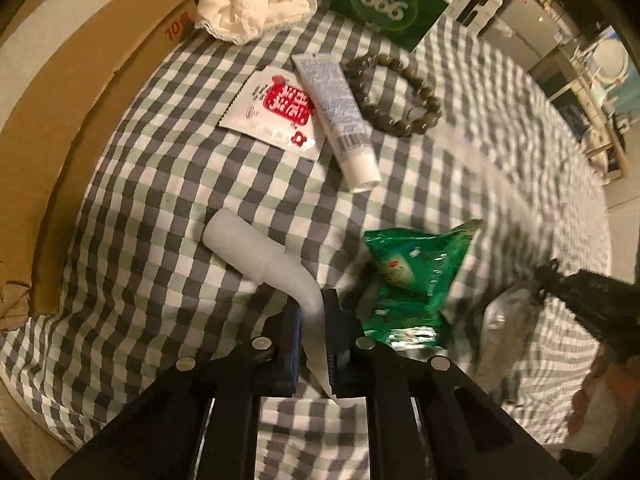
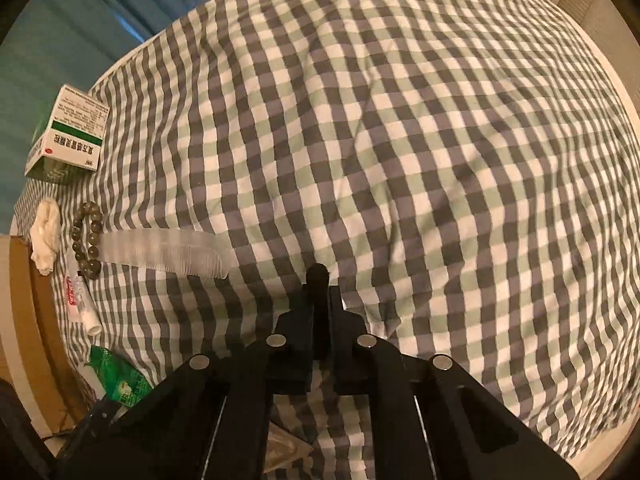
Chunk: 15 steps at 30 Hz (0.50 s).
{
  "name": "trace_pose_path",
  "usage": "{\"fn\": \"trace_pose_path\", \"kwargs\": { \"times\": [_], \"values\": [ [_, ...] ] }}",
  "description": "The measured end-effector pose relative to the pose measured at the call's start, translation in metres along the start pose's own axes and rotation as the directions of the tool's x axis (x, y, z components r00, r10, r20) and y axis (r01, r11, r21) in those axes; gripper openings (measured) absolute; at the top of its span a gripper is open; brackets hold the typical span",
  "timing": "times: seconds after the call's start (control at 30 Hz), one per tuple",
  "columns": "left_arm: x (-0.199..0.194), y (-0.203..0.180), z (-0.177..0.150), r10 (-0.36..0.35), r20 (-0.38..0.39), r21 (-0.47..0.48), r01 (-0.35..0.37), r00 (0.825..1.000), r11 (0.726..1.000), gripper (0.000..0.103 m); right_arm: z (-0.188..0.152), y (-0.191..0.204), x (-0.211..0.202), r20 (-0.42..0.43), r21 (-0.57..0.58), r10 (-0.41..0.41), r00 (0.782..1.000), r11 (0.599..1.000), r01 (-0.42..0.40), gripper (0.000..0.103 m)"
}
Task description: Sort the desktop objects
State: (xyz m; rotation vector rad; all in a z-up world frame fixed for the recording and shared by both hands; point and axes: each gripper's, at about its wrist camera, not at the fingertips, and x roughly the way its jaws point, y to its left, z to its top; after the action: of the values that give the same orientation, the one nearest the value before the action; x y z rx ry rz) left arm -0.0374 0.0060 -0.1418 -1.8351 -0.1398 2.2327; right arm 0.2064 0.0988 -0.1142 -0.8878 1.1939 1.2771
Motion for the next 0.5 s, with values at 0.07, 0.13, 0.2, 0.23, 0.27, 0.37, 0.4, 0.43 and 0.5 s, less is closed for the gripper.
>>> {"fn": "trace_pose_path", "kwargs": {
  "times": [0.07, 0.13, 0.2, 0.23, 0.27, 0.37, 0.4, 0.43, 0.5],
  "values": [
    [-0.012, 0.004, 0.000, -0.023, 0.026, -0.015, 0.023, 0.999, 1.000, 0.010, -0.001, 0.000, -0.011, 0.026, -0.019, 0.000, 1.000, 1.000, 0.001, 0.005],
    [-0.031, 0.011, 0.001, -0.067, 0.077, -0.036, 0.070, 0.995, 0.997, 0.010, -0.003, 0.000, -0.029, 0.074, -0.022, 0.032, 0.997, 0.999, -0.030, 0.005],
    [-0.044, 0.010, -0.006, -0.096, 0.119, -0.043, 0.102, 0.988, 0.994, 0.010, -0.003, -0.001, -0.048, 0.119, -0.029, 0.084, 0.989, 0.996, -0.081, 0.005],
    [-0.053, 0.009, -0.006, -0.095, 0.154, -0.033, 0.101, 0.984, 0.994, 0.010, -0.004, -0.001, -0.059, 0.140, -0.037, 0.112, 0.984, 0.994, -0.107, 0.005],
    [-0.057, 0.010, -0.002, -0.086, 0.174, -0.026, 0.092, 0.981, 0.995, 0.010, -0.005, -0.001, -0.066, 0.151, -0.048, 0.129, 0.980, 0.991, -0.124, 0.005],
    [-0.075, 0.006, 0.012, 0.038, 0.287, 0.037, -0.051, 0.957, 0.998, 0.009, -0.010, 0.031, -0.074, 0.168, -0.102, 0.177, 0.970, 0.982, -0.161, 0.005],
    [-0.082, 0.003, 0.015, 0.062, 0.316, 0.054, -0.083, 0.947, 0.995, 0.009, -0.011, 0.040, -0.079, 0.173, -0.137, 0.186, 0.967, 0.977, -0.163, 0.005],
    [-0.088, -0.001, 0.015, 0.074, 0.351, 0.065, -0.103, 0.933, 0.993, 0.009, -0.017, 0.050, -0.085, 0.174, -0.184, 0.202, 0.964, 0.968, -0.170, 0.005],
    [-0.097, 0.001, 0.016, 0.050, 0.379, 0.068, -0.082, 0.924, 0.994, 0.009, -0.027, 0.064, -0.097, 0.178, -0.263, 0.235, 0.956, 0.947, -0.183, 0.005]
  ]
}}
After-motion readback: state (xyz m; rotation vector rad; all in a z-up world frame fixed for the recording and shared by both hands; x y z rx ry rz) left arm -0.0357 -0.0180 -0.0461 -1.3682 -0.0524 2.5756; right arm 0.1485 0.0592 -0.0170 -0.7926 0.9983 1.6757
